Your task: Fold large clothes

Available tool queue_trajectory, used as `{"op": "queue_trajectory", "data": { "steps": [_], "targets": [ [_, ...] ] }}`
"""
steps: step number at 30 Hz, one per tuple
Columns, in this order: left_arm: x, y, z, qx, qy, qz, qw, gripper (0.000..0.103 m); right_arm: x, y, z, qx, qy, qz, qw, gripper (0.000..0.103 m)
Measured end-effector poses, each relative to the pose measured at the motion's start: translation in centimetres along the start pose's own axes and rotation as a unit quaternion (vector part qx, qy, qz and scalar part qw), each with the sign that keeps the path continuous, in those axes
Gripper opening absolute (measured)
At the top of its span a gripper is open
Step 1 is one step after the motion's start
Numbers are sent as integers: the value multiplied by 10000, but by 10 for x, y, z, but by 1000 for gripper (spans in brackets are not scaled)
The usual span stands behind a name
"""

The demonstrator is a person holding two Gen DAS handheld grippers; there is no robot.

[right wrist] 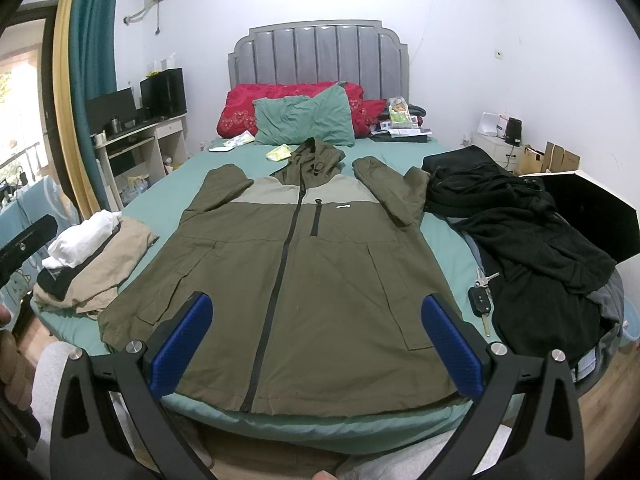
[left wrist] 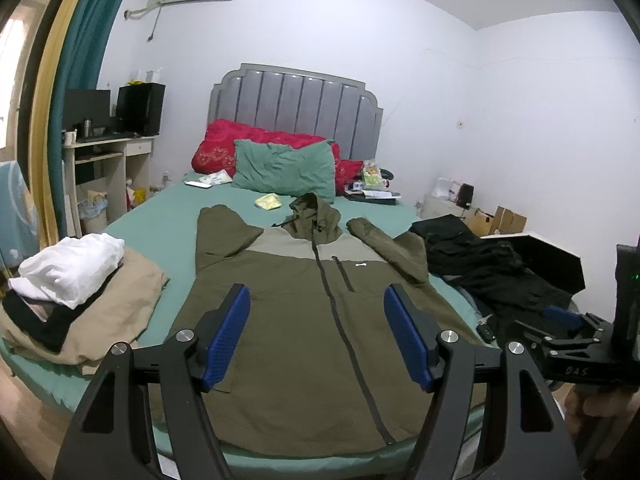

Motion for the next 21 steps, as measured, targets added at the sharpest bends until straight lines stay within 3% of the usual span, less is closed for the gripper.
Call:
{"op": "queue_trajectory", "data": {
  "steps": [7,21],
  "targets": [
    [0,-3,0,-187,-13,60,9998,73,0,0,0,3,-7,2,10000,102],
    [0,-9,-4,-144,-34,39,9999,73,-3,0,-1,-1,-11,36,10000,102]
  ]
}}
Point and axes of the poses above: each gripper's, at about its wrist camera, not at the fingertips, and z roughly the way its jaws point, y to its left, x to its underside, the point moved 6 cm from there along z, roughly the way its jaws point
